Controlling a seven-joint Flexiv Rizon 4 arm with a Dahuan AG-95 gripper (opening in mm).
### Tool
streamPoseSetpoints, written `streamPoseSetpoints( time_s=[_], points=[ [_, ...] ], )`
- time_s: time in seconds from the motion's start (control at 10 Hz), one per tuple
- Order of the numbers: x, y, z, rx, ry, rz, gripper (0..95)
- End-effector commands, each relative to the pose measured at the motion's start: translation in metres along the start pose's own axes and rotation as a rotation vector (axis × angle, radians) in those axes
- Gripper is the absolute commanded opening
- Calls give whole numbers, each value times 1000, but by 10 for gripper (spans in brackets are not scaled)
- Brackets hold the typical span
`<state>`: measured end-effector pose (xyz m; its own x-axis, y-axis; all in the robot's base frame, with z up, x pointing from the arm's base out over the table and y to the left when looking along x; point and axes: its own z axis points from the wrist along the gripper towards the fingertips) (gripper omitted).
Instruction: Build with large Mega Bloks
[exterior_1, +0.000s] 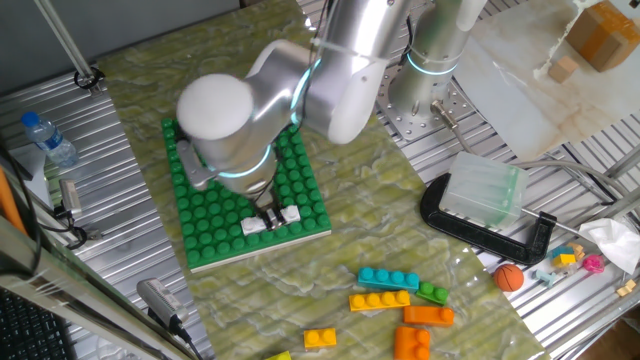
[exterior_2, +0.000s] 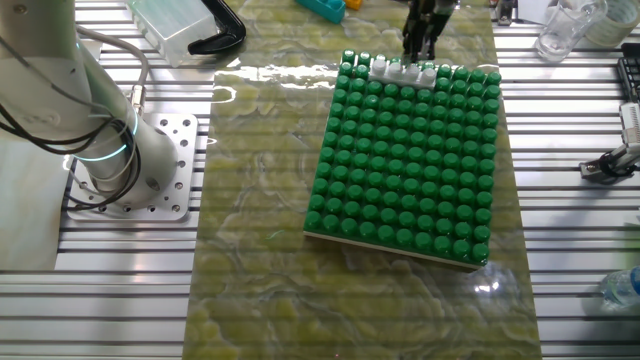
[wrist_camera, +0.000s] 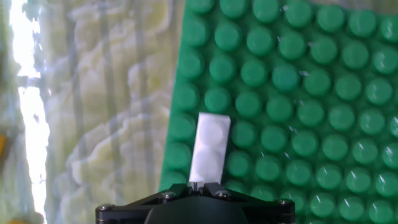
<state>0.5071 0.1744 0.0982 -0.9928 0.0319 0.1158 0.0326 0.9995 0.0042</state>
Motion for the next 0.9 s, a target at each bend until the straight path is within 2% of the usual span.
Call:
streamPoseSetpoints(
  time_s=[0.1, 0.3, 0.4, 0.6, 0.9],
  points=[
    [6, -3, 5, -2, -7, -10, 0],
    [13, -4, 8, -13, -7, -10, 0],
    [13, -2, 8, -12, -3, -5, 0],
    [10, 5, 19, 2, -3, 9, 0],
    [9, 3, 27, 6, 1, 2, 0]
  ],
)
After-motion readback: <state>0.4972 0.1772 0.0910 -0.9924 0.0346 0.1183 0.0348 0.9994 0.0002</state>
